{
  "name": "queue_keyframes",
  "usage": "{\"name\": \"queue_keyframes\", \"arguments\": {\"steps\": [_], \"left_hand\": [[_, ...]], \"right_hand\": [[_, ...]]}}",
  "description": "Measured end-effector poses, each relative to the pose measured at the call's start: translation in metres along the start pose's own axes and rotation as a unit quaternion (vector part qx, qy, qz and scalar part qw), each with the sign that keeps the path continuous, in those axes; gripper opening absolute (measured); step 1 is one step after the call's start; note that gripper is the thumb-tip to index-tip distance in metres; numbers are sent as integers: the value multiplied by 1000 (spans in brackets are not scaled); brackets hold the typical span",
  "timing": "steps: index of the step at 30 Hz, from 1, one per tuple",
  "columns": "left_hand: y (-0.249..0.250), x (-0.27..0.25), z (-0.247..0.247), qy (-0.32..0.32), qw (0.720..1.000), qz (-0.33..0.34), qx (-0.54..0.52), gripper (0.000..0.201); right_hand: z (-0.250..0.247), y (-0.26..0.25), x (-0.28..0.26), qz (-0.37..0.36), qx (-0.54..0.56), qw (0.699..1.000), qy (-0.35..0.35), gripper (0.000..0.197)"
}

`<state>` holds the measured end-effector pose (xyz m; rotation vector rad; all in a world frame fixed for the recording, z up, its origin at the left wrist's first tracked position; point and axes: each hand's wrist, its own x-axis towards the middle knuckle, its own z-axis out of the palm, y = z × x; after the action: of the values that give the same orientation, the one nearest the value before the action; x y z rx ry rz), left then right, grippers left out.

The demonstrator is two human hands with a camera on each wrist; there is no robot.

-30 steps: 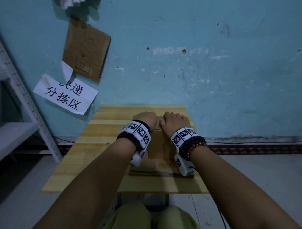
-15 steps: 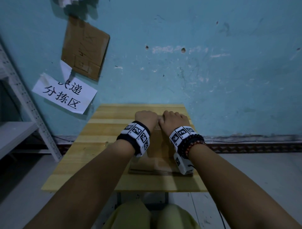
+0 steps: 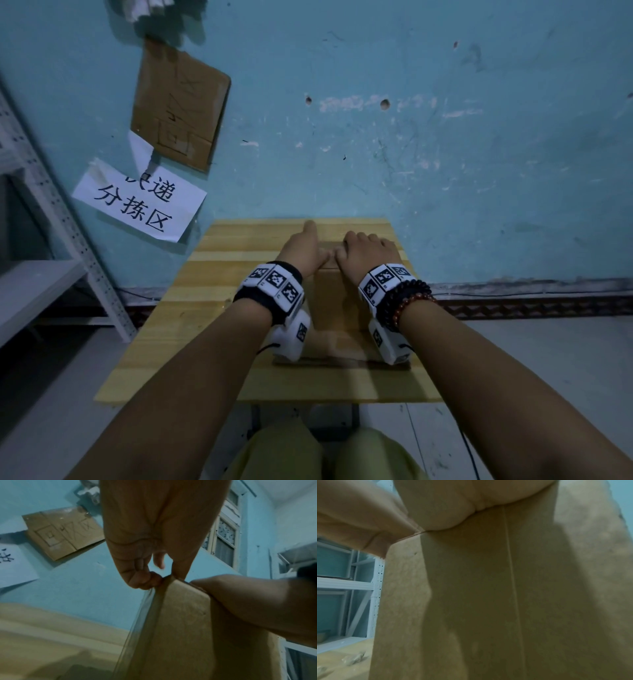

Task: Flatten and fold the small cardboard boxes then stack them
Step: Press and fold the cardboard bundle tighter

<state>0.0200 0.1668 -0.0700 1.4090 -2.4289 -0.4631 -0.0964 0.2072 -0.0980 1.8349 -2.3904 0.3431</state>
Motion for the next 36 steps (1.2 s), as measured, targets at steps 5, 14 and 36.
{"name": "queue_keyframes", "arguments": {"steps": [5, 14, 36], "left_hand": [[-5, 5, 4, -21, 999, 10, 47, 30], [7, 10, 2, -49, 988, 1, 144, 27], [-2, 2, 7, 41, 998, 15, -38, 19]], "right_hand": [[2, 0, 1, 3, -1, 1000, 0, 44], [-3, -2, -3, 4, 8, 1000, -10, 43], [-1, -3, -4, 6, -7, 1000, 7, 42]]}}
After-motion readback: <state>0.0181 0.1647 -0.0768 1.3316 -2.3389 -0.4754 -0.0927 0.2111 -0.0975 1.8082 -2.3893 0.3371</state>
